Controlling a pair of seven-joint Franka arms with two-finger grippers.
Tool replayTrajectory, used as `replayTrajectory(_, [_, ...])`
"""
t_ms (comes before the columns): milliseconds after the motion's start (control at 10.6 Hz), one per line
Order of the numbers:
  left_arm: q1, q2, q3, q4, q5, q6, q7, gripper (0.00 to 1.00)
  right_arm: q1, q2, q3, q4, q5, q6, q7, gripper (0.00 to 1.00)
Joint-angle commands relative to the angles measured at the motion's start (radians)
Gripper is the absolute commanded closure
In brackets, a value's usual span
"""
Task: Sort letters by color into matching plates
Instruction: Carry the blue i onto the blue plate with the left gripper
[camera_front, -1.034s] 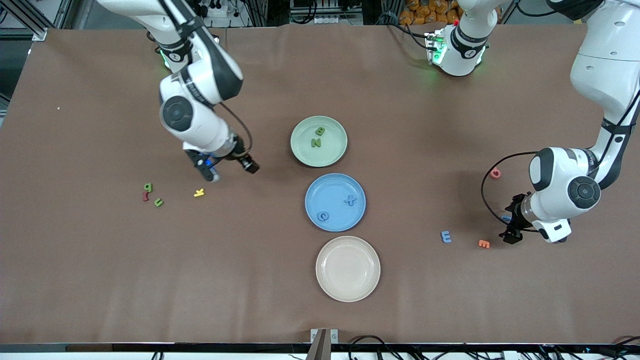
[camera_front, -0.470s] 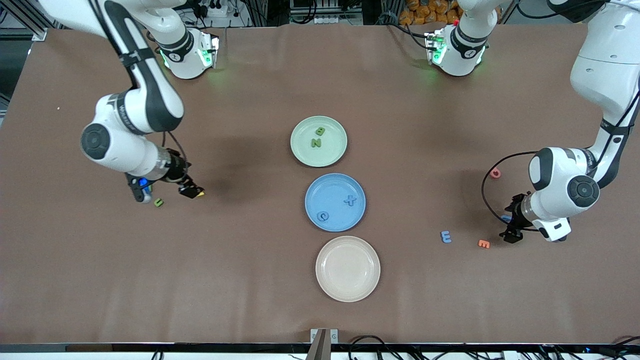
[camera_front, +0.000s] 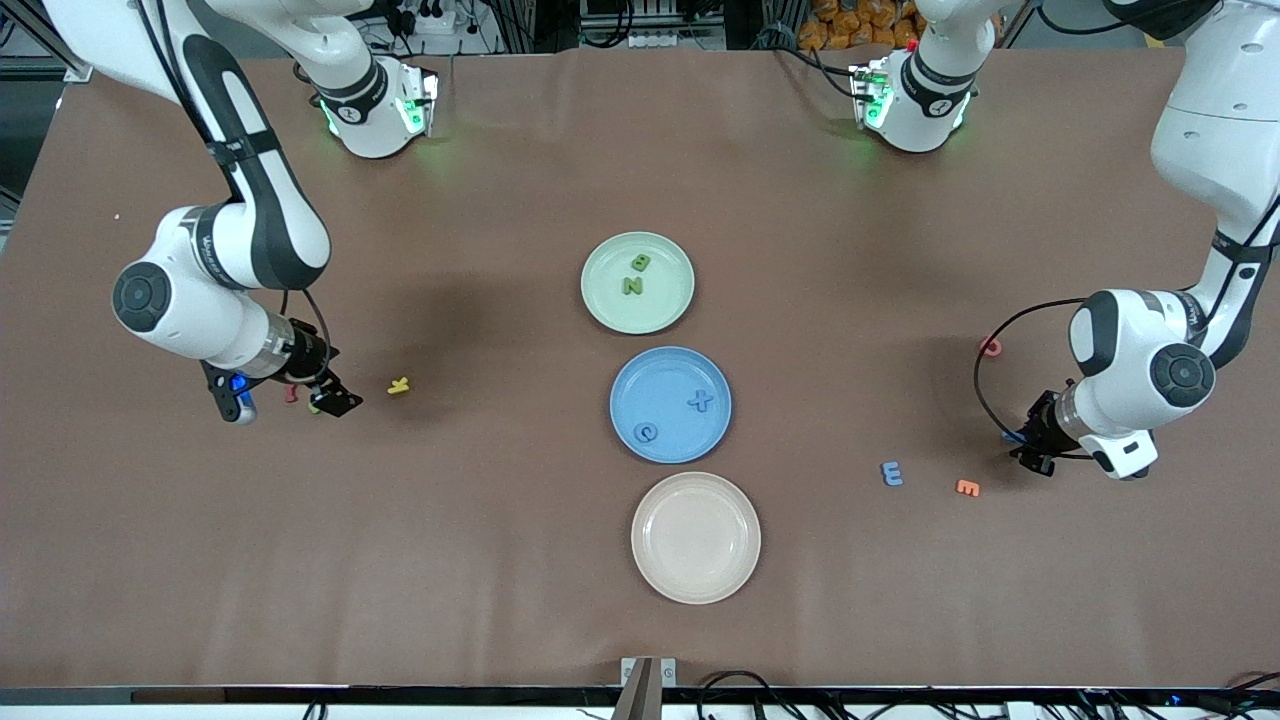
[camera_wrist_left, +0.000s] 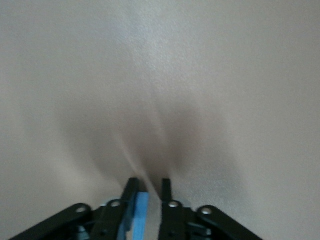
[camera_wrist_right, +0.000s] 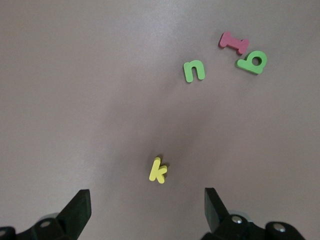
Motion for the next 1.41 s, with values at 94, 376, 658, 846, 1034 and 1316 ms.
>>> replayTrajectory(94, [0.022,-0.004,-0.009,-0.032,0.039,0.018,-0.033,1.0,0.001,0.031,-0.026,-0.036,-0.06,0.072,-0.009,0.0])
replayTrajectory(376, [0.024,-0.01,-0.009,-0.032,0.033,0.018,-0.03,1.0,0.001,0.057,-0.029,-0.068,-0.14,0.153,-0.035,0.05])
replayTrajectory(658, [0.024,-0.03,-0.035,-0.024,0.028,0.016,-0.027,1.0,-0.005,0.073,-0.065,-0.088,-0.14,0.195,-0.22,0.11])
replayTrajectory(846, [0.022,-0.033,-0.064,-0.023,0.028,0.013,-0.026,1.0,-0.002,0.09,-0.075,-0.088,-0.14,0.209,-0.273,0.17])
replayTrajectory(1034, [0.022,-0.046,-0.084,-0.021,0.028,0.009,-0.023,1.0,-0.003,0.106,-0.075,-0.087,-0.14,0.223,-0.284,0.24])
replayTrajectory(1316, [0.007,-0.046,-0.153,-0.02,0.03,0.007,0.011,1.0,0.0,0.14,-0.103,-0.088,-0.14,0.286,-0.348,0.28])
